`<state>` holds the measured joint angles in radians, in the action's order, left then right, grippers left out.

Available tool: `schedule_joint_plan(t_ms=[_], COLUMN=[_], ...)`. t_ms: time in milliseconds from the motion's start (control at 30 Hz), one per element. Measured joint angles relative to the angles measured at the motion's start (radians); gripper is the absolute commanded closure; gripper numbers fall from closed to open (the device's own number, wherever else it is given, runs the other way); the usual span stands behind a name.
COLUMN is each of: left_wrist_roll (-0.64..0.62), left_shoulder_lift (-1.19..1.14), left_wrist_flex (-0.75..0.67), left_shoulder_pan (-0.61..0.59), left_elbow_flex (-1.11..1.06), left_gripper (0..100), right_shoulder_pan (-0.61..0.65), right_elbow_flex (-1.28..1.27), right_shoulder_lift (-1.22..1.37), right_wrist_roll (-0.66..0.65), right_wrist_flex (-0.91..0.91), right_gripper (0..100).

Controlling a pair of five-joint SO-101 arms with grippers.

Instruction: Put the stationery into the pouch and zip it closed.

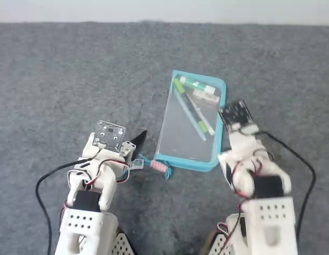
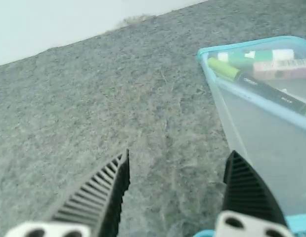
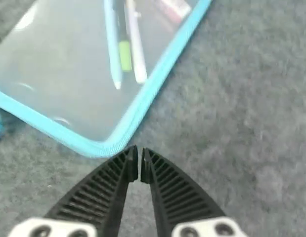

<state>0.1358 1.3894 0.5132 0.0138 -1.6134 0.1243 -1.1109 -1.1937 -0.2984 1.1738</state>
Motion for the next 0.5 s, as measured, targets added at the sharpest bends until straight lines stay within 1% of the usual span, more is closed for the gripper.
schedule_joint_plan(t_ms=[233,333,433,500], left_wrist_roll=[0.000,0.000,0.000,0.000], left_shoulder_lift=[0.000,-0.002,-0.003,-0.003], left_wrist_flex=[-0.003,-0.041,-0.029,0.003], left_shoulder_pan=[-0.003,-0.014,-0.028,-0.080], left_elbow_flex=[-0.048,-0.089,-0.091,-0.091], left_gripper=[71,71,71,71], right_shoulder_pan=[-0.141,-0.209,-0.236,-0.238], right_elbow_flex=[-0.190,-0.265,-0.350,-0.410], right_shoulder_lift=[-0.333,-0.477,-0.608,-0.598], right_wrist_roll=[0.000,0.000,-0.063,-0.123], right_wrist_flex=[0.005,0.005,0.006,0.006], right_gripper=[99.2,99.2,99.2,99.2])
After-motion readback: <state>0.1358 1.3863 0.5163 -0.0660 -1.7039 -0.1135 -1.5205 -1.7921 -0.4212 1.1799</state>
